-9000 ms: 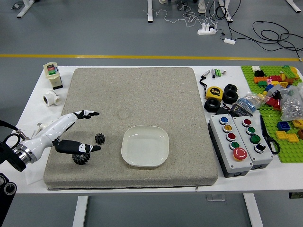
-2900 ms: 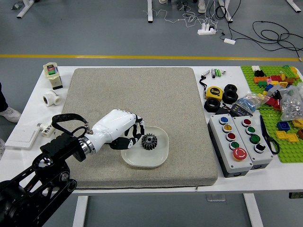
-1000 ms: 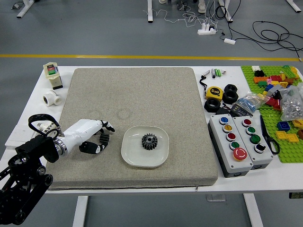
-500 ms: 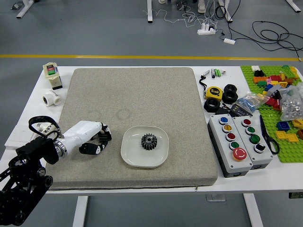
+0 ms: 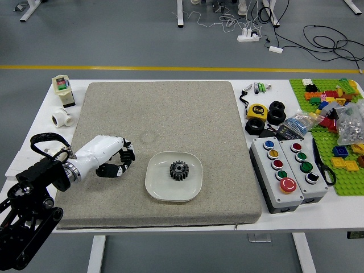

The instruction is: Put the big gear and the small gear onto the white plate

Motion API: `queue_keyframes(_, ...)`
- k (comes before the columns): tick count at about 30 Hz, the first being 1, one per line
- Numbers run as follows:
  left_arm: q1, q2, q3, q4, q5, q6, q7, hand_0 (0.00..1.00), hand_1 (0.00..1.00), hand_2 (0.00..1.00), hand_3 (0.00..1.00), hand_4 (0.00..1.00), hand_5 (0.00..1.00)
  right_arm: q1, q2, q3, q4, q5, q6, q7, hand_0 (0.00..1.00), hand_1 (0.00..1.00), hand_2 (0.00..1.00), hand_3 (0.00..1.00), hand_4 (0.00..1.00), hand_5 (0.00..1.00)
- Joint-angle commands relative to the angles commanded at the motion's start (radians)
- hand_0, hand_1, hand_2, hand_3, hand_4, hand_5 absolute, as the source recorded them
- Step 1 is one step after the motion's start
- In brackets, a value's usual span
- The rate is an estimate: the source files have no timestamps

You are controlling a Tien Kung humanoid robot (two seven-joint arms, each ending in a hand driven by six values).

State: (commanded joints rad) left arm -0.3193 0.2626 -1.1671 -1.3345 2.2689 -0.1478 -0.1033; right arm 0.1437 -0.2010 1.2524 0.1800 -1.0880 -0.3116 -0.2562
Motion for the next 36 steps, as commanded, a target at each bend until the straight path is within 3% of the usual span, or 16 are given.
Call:
queue_keyframes(7,-0.006,-0.001,0.016,-0.076,0.000,0.003,0.008,0.275,0.256,0.312,0.413,0.223,0.002,0.003,-0.001,0.000,0.000,0.002,0.000,0.000,0.602,0.609,0.696,0.556,0.753,0.668)
queue_keyframes(12,-0.023,-0.003,0.096,-0.163,0.000,0.018,0.013,0.276,0.266,0.320,0.423,0.234,0.002,0.007,-0.001,-0.002,0.000,0.003,0.000,-0.001,0.602,0.608,0.696,0.556,0.752,0.668)
queue_keyframes(15,-0.038,0.000,0.154,-0.184,0.000,0.029,0.014,0.276,0.266,0.320,0.423,0.234,0.002,0.009,-0.002,-0.003,0.000,0.004,0.000,0.000,0.602,0.608,0.696,0.556,0.752,0.668)
queue_keyframes(16,-0.042,0.001,0.170,-0.185,0.000,0.032,0.014,0.274,0.279,0.333,0.437,0.276,0.002,0.009,-0.002,-0.003,0.000,0.005,0.000,0.000,0.604,0.609,0.696,0.556,0.753,0.667)
queue_keyframes(22,-0.070,-0.006,0.260,-0.136,0.000,0.050,0.010,0.274,0.280,0.336,0.438,0.280,0.002,0.012,-0.003,-0.005,0.000,0.009,-0.001,0.001,0.602,0.608,0.696,0.556,0.753,0.665)
queue_keyframes(25,-0.088,-0.018,0.302,-0.079,0.000,0.087,0.003,0.274,0.280,0.336,0.438,0.280,0.002,0.014,-0.005,-0.004,0.000,0.008,-0.001,0.002,0.602,0.608,0.696,0.556,0.753,0.665)
queue_keyframes(27,-0.093,-0.022,0.312,-0.056,0.000,0.105,0.000,0.274,0.280,0.336,0.438,0.280,0.002,0.015,-0.005,-0.005,0.000,0.007,-0.001,0.002,0.602,0.608,0.696,0.556,0.753,0.665)
queue_keyframes(29,-0.109,-0.040,0.328,0.006,0.000,0.160,-0.010,0.289,0.307,0.359,0.454,0.326,0.002,0.016,-0.005,-0.006,0.000,0.007,0.000,0.002,0.603,0.608,0.694,0.556,0.753,0.665)
queue_keyframes(33,-0.121,-0.052,0.326,0.056,0.000,0.168,-0.017,0.289,0.307,0.359,0.454,0.326,0.002,0.018,-0.005,-0.007,0.000,0.008,-0.001,0.001,0.603,0.608,0.694,0.556,0.753,0.665)
queue_keyframes(34,-0.123,-0.053,0.325,0.059,0.000,0.168,-0.018,0.386,0.496,0.540,0.589,0.894,0.105,0.018,-0.005,-0.006,0.000,0.008,-0.001,0.001,0.603,0.609,0.695,0.557,0.754,0.665)
queue_keyframes(36,-0.126,-0.054,0.321,0.056,0.000,0.160,-0.020,0.386,0.496,0.540,0.589,0.894,0.105,0.019,-0.005,-0.006,0.000,0.010,-0.002,0.002,0.603,0.609,0.695,0.557,0.754,0.665)
